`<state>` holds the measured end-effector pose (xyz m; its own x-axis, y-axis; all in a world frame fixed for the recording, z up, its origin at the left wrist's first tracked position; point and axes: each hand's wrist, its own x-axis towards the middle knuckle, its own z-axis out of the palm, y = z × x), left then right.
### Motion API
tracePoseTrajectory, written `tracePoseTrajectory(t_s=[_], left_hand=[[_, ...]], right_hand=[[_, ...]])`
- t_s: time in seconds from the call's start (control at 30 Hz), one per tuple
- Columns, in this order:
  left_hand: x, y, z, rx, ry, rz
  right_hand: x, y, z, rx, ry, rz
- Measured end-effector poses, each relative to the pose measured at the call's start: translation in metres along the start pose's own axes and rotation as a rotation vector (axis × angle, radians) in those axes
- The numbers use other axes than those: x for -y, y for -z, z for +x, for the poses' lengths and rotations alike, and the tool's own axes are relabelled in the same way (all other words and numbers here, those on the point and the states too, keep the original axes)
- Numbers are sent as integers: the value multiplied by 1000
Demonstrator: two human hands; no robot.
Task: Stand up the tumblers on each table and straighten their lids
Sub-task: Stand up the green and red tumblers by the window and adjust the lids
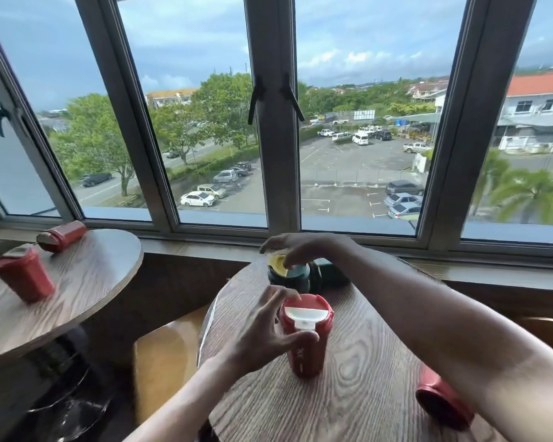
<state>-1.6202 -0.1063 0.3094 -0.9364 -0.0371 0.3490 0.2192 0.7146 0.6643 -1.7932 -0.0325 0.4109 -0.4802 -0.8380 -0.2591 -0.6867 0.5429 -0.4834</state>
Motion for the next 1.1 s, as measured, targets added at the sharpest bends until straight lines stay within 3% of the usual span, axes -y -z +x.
tracePoseTrajectory(t_s=[0.13, 0.33, 0.63, 1.1], left_hand=[[7, -13, -10, -41, 11, -4], [3, -28, -16, -92, 63, -39], [1, -35, -13, -175, 146, -101], [18, -28, -8, -117, 105, -143]], right_hand=[[-3, 4, 14, 158, -33, -53], [-19, 10, 18, 166, -96, 54], [-60, -2, -3, -31, -36, 264], [-74, -13, -19, -238, -57, 293]])
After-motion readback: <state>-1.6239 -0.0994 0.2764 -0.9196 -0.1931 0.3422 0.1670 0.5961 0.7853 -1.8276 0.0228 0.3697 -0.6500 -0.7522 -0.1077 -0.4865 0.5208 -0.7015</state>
